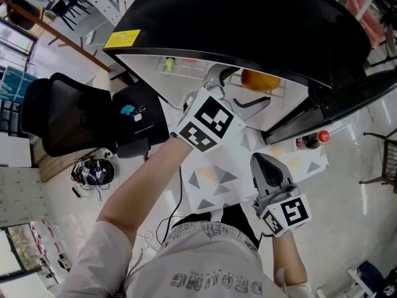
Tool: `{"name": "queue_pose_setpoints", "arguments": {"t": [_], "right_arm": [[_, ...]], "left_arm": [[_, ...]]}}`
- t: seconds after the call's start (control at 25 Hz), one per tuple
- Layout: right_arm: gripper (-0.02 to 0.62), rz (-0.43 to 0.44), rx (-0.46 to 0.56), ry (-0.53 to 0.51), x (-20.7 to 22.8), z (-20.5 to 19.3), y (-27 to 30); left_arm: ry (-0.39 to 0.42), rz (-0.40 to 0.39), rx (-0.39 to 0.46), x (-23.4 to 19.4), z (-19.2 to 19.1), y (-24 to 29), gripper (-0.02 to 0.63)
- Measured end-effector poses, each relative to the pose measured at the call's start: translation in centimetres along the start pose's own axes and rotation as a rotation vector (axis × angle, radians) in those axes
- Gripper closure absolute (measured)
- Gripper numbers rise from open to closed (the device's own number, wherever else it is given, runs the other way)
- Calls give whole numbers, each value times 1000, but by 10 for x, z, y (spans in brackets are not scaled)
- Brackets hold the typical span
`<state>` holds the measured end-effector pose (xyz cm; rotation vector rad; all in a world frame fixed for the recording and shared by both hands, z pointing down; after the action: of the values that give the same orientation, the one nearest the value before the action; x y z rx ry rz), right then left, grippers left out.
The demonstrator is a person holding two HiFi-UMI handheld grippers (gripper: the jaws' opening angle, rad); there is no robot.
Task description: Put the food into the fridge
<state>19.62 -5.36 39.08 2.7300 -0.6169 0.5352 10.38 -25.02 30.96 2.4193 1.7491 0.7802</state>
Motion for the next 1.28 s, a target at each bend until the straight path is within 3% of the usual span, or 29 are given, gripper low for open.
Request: {"name": "queue_pose_setpoints", "arguments": {"t": [0.4,1.28], "right_arm": [[592,-14,13,-24,-25,-1,-1],[593,-89,86,-115,-78,11,-19]], "left_arm": [[-56,28,25,11,-14,-47,235],[-178,112,78,54,-66,-166,426]]}}
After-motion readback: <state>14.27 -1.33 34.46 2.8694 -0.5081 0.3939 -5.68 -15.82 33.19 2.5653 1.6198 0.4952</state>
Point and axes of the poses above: the fingertips, and each gripper's own axes: y forward along the fingers, x to its right, z out of its top, the point moved 10 cm from there along -y, backward along the fingers, and after that the axes turned 7 degrees about y, right-handed, at the moved point
